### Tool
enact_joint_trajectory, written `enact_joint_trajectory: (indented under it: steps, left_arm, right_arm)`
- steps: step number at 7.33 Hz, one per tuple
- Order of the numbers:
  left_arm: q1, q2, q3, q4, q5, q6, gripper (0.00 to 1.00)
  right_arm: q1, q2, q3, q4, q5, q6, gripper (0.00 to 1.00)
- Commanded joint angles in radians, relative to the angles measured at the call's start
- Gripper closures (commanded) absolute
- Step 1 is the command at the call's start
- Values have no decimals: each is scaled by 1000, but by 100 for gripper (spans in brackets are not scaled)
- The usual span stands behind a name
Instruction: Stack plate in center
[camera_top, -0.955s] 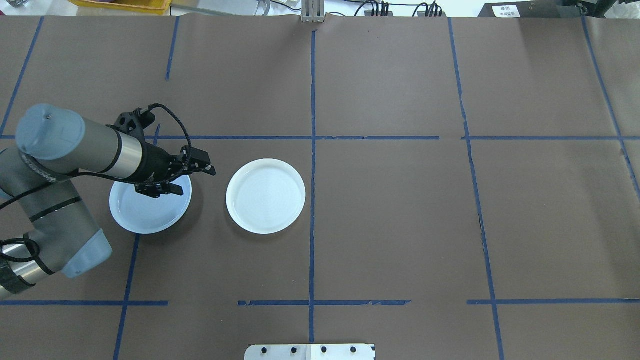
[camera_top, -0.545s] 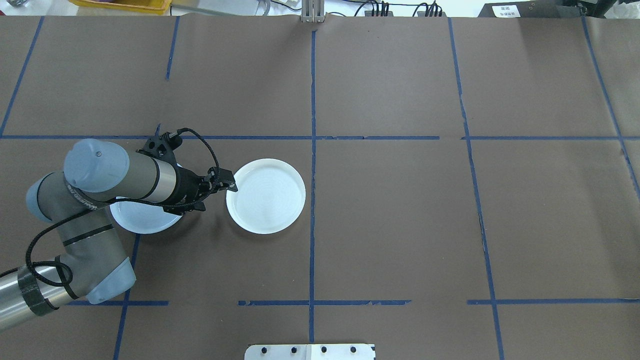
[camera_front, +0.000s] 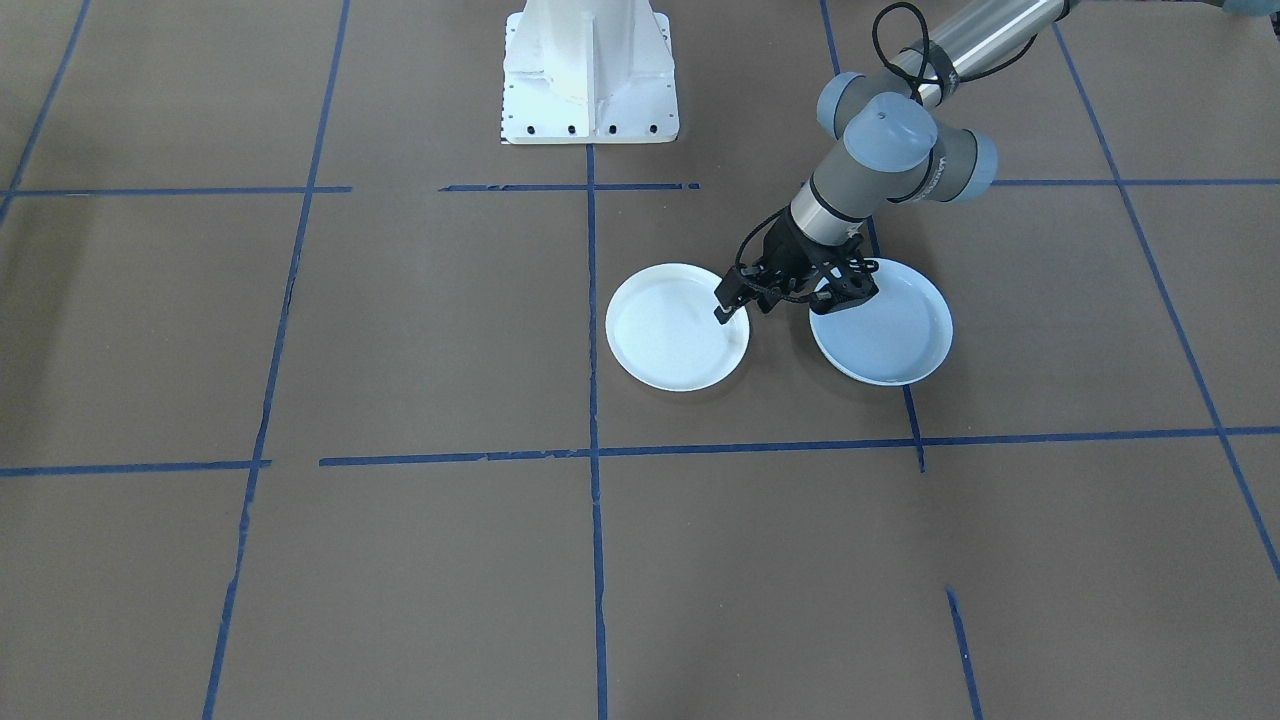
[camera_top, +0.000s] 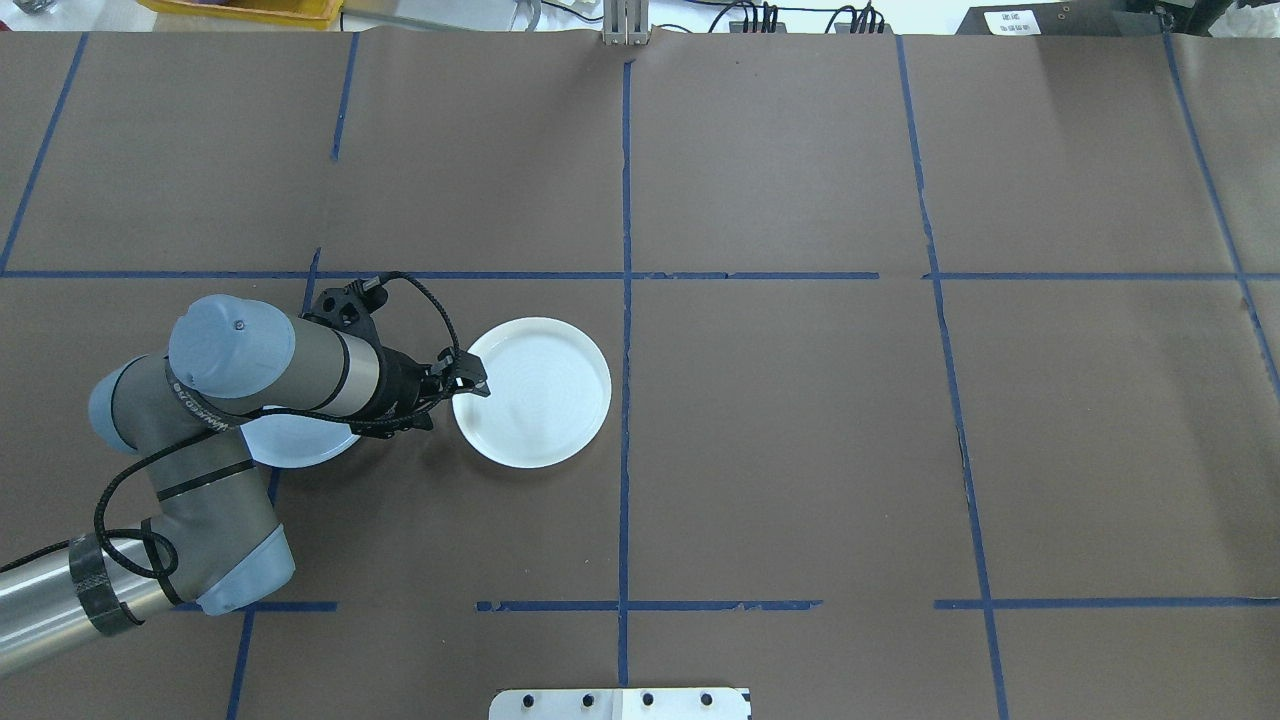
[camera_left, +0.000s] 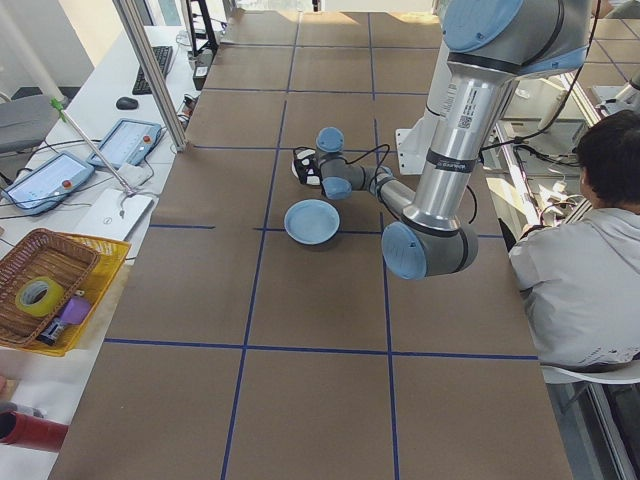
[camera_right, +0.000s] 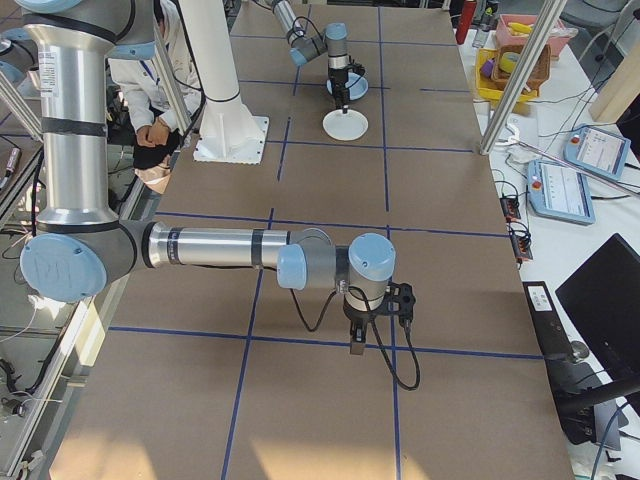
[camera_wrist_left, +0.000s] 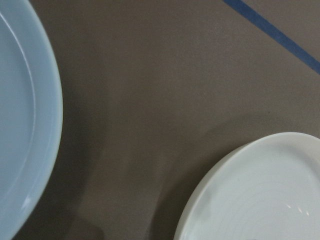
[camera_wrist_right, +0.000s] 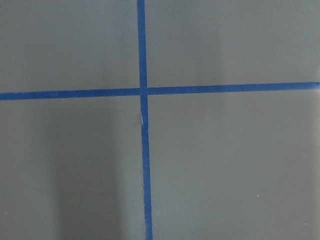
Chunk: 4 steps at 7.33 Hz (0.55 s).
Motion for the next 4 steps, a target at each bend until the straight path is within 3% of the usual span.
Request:
enact_joint_trajectory:
  steps: [1, 4]
  left_arm:
    - [2, -1, 1, -1, -6, 5, 81]
    - [6, -3, 1, -1, -6, 5, 81]
  right_arm:
    - [0, 0, 0, 0, 1, 0, 0]
    - [0, 0, 0, 1, 1, -1, 0]
